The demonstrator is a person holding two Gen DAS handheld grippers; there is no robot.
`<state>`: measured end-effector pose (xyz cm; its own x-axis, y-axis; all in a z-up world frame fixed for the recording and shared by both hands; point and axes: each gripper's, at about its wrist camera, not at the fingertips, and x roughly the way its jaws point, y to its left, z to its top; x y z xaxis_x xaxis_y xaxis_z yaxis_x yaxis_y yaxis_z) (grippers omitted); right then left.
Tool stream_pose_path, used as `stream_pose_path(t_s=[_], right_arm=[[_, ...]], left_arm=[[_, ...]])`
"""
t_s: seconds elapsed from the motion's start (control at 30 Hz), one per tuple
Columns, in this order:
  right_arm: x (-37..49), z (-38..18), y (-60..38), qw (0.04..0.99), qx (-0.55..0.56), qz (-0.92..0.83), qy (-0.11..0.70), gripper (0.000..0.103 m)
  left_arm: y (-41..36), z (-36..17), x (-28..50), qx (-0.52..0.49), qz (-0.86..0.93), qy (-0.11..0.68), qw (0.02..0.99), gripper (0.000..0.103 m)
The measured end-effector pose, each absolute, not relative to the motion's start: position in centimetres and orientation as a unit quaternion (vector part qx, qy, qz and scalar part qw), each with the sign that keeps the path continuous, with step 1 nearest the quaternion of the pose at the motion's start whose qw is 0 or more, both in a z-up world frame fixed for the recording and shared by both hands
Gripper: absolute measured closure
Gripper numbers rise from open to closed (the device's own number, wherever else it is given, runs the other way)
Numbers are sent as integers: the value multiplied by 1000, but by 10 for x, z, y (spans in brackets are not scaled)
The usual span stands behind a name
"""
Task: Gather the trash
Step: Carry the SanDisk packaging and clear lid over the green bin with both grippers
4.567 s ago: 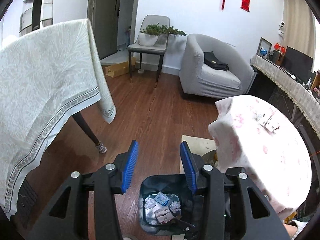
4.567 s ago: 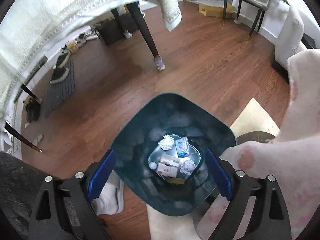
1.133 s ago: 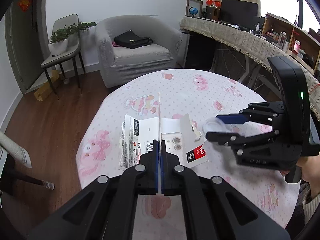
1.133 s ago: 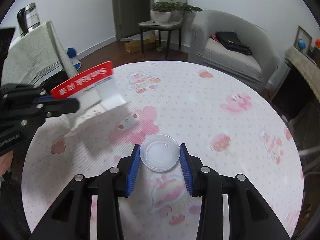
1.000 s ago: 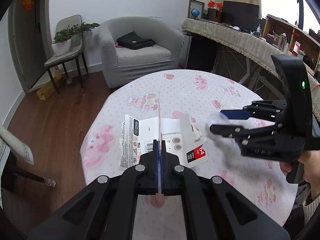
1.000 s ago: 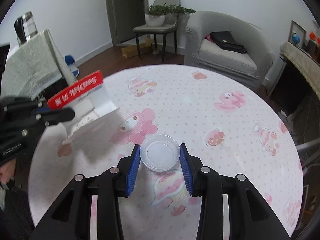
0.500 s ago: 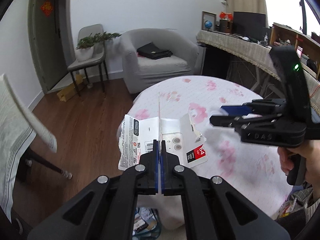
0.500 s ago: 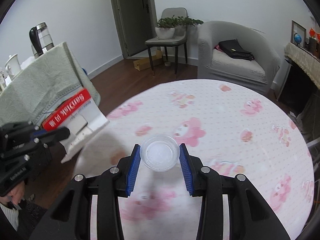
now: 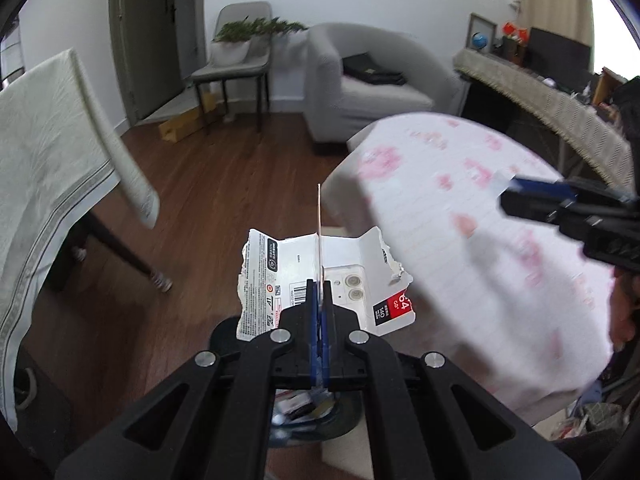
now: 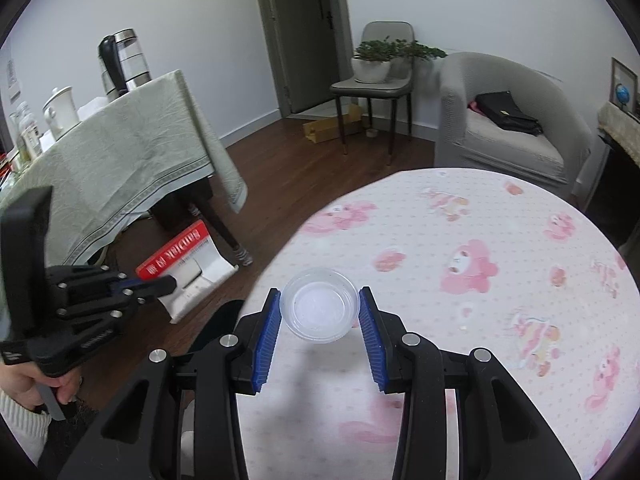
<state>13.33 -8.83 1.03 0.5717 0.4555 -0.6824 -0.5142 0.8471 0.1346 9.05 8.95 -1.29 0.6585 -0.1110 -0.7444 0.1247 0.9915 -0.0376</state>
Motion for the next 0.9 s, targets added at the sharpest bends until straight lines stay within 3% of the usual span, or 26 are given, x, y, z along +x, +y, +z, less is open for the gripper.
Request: stream_pose_path(t_s=[0.9], right_arm=[[132, -10, 27, 856, -77, 338, 384, 63]], left_arm=[[154, -102, 75, 13, -58, 506, 860, 100]])
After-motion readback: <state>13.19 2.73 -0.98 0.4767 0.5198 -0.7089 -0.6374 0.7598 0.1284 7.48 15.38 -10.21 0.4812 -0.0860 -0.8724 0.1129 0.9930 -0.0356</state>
